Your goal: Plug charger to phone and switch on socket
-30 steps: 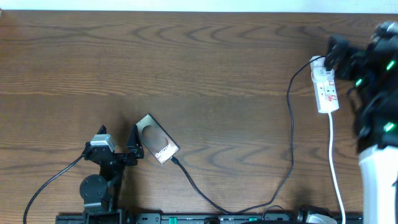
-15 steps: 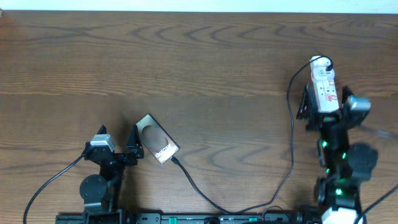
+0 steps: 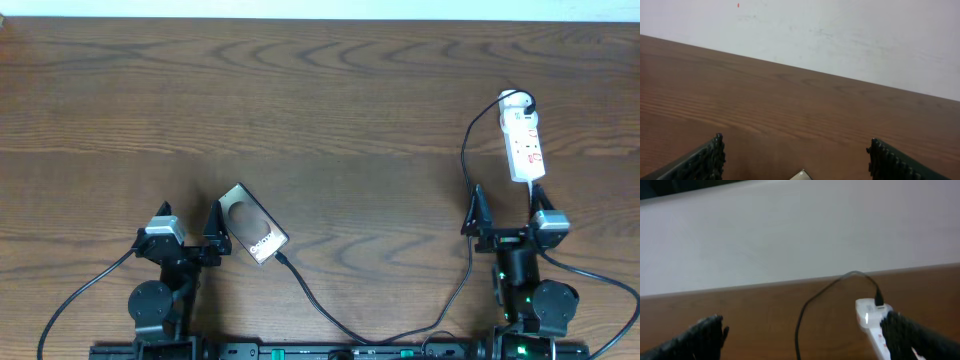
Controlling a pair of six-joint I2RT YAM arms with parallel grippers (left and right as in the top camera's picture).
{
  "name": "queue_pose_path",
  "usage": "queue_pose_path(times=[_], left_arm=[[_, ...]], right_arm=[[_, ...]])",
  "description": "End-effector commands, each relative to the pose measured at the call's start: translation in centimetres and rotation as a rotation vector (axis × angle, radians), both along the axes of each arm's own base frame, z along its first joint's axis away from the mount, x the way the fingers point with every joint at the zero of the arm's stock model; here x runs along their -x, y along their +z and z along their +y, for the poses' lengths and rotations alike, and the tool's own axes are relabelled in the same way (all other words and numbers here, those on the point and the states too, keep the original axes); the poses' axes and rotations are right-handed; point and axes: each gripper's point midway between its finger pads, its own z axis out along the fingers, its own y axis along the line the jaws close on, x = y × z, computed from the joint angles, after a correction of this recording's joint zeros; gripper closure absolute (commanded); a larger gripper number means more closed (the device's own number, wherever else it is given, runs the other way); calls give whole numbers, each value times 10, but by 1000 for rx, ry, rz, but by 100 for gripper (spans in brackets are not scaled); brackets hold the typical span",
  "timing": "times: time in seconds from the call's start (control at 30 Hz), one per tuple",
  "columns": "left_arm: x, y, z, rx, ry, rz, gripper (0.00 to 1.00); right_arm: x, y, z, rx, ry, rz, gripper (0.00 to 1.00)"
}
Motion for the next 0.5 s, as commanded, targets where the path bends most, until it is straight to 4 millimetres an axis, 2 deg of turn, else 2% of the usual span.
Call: queue_pose_path(times=[0.0, 0.47], left_arm=[[1, -14, -2, -8, -11, 46, 12], [1, -14, -2, -8, -12, 46, 12]], right_arm=[[3, -3, 5, -3, 18, 10, 1], [10, -69, 6, -35, 17, 280, 1]])
